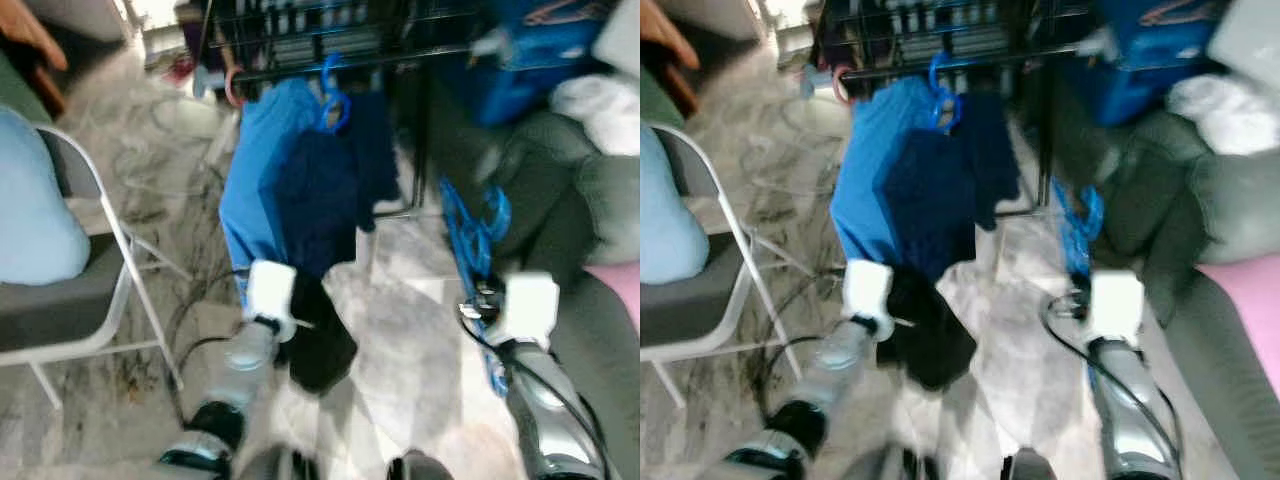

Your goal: Hang hanger

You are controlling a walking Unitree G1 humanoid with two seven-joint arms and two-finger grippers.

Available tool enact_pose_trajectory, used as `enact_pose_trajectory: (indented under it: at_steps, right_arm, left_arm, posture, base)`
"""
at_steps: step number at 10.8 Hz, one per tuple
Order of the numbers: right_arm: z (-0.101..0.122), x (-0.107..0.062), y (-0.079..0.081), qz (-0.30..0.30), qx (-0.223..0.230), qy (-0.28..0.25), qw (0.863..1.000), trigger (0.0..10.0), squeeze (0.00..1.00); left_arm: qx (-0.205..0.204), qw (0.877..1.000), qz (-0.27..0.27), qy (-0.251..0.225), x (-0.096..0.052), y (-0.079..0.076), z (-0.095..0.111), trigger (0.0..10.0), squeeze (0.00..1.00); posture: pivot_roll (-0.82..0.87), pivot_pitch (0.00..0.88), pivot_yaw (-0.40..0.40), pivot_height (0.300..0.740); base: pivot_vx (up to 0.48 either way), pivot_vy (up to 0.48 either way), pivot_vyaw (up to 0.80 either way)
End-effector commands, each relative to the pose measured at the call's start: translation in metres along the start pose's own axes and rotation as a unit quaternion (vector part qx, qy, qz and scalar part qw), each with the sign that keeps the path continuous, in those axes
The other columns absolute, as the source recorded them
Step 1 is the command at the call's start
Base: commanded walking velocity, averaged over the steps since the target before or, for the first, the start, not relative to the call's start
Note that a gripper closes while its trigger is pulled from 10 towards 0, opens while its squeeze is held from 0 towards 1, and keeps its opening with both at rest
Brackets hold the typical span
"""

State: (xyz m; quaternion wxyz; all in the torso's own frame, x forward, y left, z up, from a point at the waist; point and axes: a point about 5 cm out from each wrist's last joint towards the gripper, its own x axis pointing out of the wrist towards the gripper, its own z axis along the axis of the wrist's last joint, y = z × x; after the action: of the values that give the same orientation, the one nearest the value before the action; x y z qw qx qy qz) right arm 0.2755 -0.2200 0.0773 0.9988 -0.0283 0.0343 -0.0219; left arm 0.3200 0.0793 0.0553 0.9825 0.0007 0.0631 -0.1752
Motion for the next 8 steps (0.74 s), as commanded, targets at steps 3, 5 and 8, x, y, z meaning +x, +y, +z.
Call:
enact_pose_trajectory:
  at_steps: [3,5,8]
  right_arm:
    - [-0.025,0.003,0.018,0.046,0.010,0.046,0.998,10.0,0.00]
    - [-0.034,0.008,0.037,0.094,0.011,0.070,0.993,10.0,0.00]
    - [-0.040,0.016,0.070,0.155,0.009,0.088,0.984,10.0,0.00]
  left_arm:
    - [0.018,0.998,0.042,0.035,-0.012,0.022,-0.020,10.0,0.00]
    - [0.001,0.994,0.093,0.054,-0.025,0.037,-0.034,10.0,0.00]
    - [0.008,0.986,0.151,0.074,-0.046,0.058,-0.052,10.0,0.00]
  posture:
    - [-0.20,0.097,0.061,0.740]
    - [-0.13,0.072,-0.014,0.740]
    - [-0.03,0.045,-0.089,0.740]
  base:
    - [-0.102,0.000,0.00]
    - [0.000,0.000,0.00]
    - [0.000,0.000,0.00]
